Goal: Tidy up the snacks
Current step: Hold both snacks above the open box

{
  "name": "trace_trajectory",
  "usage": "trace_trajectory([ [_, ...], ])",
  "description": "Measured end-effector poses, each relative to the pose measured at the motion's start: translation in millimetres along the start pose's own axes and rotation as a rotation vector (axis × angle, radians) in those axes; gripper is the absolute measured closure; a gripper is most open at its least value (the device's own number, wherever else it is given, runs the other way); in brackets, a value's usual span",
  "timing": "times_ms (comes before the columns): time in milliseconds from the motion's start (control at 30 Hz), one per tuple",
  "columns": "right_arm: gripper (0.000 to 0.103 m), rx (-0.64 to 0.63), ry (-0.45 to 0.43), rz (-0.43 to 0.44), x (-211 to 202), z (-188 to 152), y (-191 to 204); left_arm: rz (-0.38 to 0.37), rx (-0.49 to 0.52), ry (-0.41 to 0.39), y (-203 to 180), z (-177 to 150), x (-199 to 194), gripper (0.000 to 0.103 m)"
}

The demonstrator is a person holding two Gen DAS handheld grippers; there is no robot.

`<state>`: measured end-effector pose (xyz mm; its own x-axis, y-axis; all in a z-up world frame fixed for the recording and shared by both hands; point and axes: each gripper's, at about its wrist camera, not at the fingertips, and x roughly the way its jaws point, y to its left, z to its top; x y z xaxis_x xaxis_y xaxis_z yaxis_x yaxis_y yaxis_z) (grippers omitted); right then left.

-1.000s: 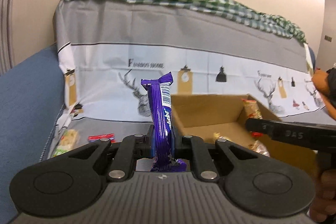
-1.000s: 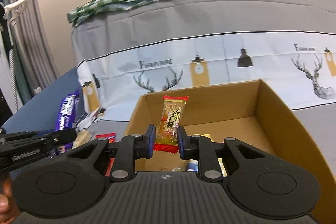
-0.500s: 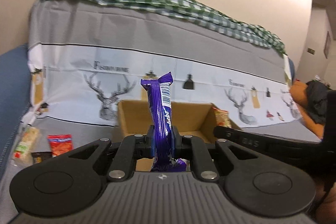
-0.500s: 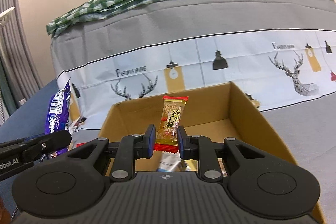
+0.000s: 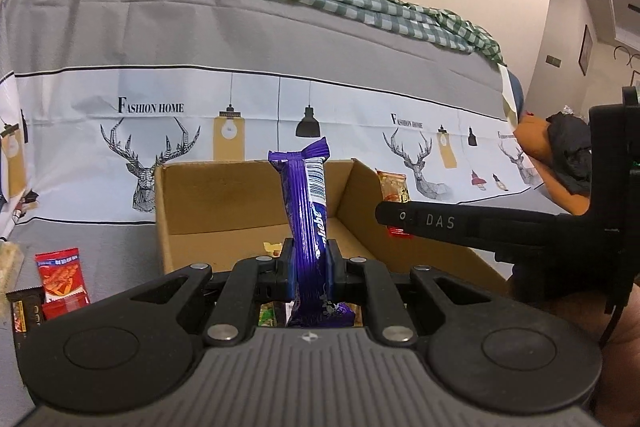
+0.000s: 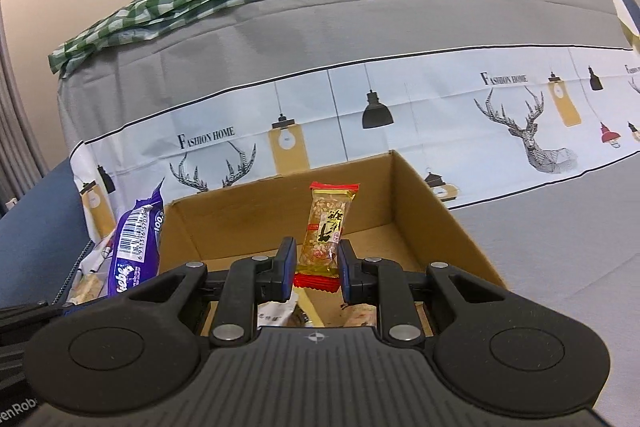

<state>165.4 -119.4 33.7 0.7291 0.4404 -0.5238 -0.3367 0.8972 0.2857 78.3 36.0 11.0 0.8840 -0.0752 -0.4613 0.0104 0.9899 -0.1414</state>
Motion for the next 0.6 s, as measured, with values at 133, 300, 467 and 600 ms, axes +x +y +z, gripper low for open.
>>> trace_trajectory([
  [133,0.08,0.004,-0.001,-0.011,0.1,0.0,-1.1,-0.006,-0.007,0.004,-0.2,1.2,1.5,0.089],
  [300,0.08,0.004,-0.004,-0.016,-0.4,0.2,-0.5,-0.008,-0.001,0.01,-1.2,0.9,3.0,0.089],
  [467,0.08,-0.001,-0.008,-0.022,-1.5,0.0,1.2,-0.006,0.0,0.012,-1.2,0.7,3.5,0.089],
  [600,0.08,-0.001,-0.011,-0.035,-1.1,-0.1,0.1,-0.002,-0.008,0.017,-0.1,1.6,5.8,0.089],
])
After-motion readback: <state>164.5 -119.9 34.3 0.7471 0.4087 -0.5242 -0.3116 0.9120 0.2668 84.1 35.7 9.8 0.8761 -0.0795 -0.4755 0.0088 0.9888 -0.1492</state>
